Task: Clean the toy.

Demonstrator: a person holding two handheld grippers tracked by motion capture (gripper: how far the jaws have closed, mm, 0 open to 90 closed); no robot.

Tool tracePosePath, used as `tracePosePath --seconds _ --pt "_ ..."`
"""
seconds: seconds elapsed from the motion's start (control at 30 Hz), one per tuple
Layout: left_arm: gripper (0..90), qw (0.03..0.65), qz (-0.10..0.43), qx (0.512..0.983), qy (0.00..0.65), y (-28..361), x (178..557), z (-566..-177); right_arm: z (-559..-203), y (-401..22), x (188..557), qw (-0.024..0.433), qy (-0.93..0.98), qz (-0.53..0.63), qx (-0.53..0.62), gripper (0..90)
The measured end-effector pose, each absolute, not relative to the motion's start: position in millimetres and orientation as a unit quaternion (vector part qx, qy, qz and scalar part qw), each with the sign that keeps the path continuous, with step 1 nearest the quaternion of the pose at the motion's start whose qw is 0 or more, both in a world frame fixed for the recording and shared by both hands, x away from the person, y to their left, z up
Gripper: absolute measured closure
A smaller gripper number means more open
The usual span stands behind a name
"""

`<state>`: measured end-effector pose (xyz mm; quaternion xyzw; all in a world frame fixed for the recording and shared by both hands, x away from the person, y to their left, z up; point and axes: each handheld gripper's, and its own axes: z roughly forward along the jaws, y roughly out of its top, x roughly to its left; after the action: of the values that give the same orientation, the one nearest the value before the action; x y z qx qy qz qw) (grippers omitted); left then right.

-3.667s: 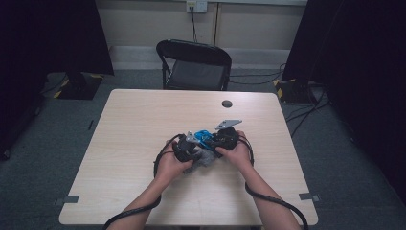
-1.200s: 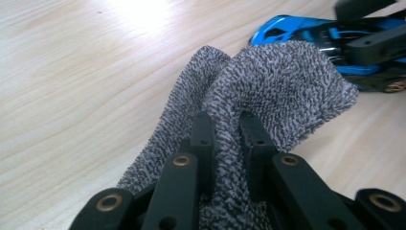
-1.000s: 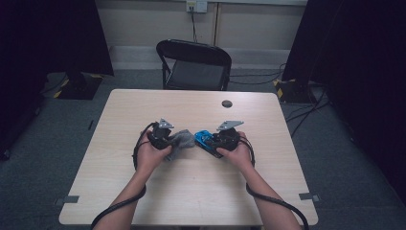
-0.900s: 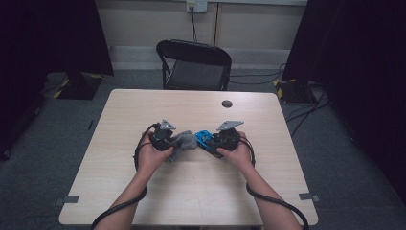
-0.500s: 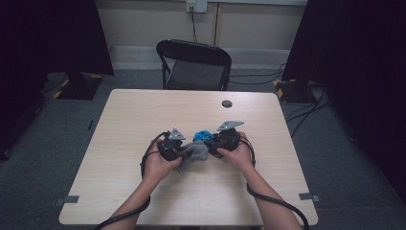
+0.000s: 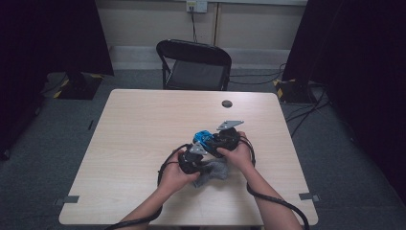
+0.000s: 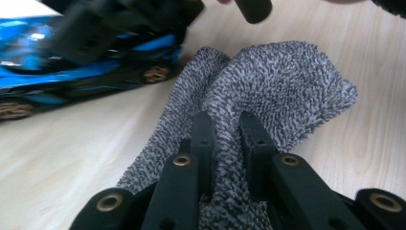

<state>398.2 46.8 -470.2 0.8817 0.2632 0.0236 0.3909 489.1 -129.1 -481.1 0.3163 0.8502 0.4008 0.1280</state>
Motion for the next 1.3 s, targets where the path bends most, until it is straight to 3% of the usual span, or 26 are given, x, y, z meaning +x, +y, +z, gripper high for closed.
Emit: tracePosePath --seconds 0.3,1.3 --pt "78.8 0.374 0.054 0.881 0.284 43 414 -476 -482 -130 489 0.128 0.85 0.403 0.315 51.3" --pt "78.7 0.368 0.097 0.846 0.373 104 450 -473 -482 -130 488 0.13 0.848 0.405 0.315 51.3"
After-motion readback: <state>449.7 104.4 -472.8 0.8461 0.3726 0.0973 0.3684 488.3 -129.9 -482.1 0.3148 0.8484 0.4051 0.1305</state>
